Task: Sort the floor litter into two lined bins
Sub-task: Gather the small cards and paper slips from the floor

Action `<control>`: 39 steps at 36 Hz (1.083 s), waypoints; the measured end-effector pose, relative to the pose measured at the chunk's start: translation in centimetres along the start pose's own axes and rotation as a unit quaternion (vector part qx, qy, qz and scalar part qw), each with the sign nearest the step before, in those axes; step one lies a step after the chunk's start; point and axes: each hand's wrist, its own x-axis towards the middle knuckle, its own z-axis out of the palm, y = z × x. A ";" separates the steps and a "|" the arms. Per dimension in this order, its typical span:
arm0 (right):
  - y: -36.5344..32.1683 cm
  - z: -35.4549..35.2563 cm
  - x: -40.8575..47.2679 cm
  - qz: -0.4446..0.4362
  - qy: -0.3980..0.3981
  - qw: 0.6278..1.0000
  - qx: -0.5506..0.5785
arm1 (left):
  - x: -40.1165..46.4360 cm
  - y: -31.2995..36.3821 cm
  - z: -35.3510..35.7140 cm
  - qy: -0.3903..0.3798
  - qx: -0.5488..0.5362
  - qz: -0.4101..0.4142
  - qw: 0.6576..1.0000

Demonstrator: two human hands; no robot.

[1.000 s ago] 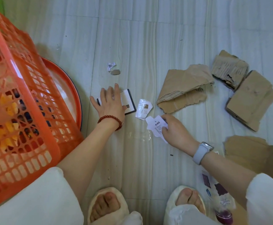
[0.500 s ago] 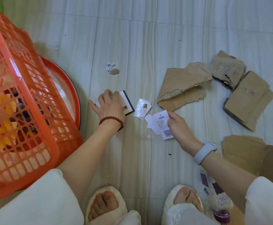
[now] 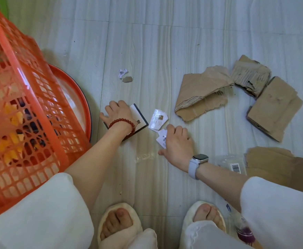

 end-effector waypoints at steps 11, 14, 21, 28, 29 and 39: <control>0.0 1.3 -0.8 -0.045 0.001 0.998 0.032 | -1.3 -0.7 -0.5 -0.010 -0.086 -0.003 0.996; 0.3 1.5 -1.2 -0.089 0.054 0.994 0.023 | -2.2 -1.1 -1.1 -0.008 -0.152 0.055 0.987; 3.4 -1.2 -0.9 -0.024 -0.025 0.941 0.336 | -2.9 -1.0 -4.1 -0.014 -0.442 0.093 0.892; 6.9 -5.6 0.4 0.057 0.080 0.876 0.473 | -2.4 2.3 -1.6 -0.097 -0.228 0.209 0.946; 7.2 -5.8 0.5 0.061 0.091 0.875 0.472 | -2.4 2.5 -0.7 -0.102 -0.170 0.230 0.953; 8.1 -4.9 0.8 0.083 0.079 0.891 0.440 | -3.2 2.8 2.5 -0.027 -0.001 0.369 0.929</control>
